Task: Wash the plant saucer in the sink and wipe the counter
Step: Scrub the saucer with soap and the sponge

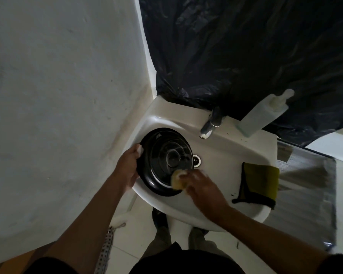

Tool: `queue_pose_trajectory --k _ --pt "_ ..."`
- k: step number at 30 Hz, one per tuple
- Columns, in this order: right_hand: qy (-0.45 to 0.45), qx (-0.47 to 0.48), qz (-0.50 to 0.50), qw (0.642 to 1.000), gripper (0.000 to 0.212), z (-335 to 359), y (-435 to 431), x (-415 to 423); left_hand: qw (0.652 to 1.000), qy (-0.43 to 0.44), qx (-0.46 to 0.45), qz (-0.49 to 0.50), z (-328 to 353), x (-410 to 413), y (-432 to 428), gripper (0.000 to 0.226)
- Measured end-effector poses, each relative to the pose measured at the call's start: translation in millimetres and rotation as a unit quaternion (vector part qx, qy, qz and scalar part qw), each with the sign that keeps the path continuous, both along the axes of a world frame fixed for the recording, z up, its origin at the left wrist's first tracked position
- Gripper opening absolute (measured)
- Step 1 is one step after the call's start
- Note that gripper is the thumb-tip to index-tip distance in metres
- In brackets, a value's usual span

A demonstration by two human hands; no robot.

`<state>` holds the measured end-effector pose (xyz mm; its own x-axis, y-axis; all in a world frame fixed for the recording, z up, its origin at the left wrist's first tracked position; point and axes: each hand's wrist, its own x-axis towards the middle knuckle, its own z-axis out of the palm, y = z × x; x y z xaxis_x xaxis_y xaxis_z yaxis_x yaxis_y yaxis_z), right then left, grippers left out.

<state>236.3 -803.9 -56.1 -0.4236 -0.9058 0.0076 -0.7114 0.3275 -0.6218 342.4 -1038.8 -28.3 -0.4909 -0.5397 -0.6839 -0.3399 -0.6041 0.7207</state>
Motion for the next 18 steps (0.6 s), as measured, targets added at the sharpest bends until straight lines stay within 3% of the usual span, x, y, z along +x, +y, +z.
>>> queue_pose_trajectory --k 4,8,13,16,18 --pt "0.002 0.029 -0.141 0.990 0.037 -1.4 -11.7 -26.6 1.000 -0.004 0.006 -0.011 -2.7 0.1 4.7 0.017" --pt "0.009 -0.001 -0.178 0.984 0.037 23.4 -64.0 -22.2 0.998 -0.004 -0.009 -0.057 -0.7 -5.4 18.0 0.032" --pt "0.019 -0.069 -0.051 0.996 0.036 49.7 -91.3 8.1 0.999 0.036 -0.001 -0.013 7.8 -9.8 14.0 0.029" --pt "0.011 -0.053 0.061 0.997 0.037 49.1 -69.9 17.2 0.999 0.047 0.009 0.014 7.2 -3.4 -1.7 0.028" --pt "0.014 -0.028 0.065 0.997 0.036 41.2 -51.3 10.1 0.999 0.049 0.006 0.020 5.0 4.4 -9.0 0.028"
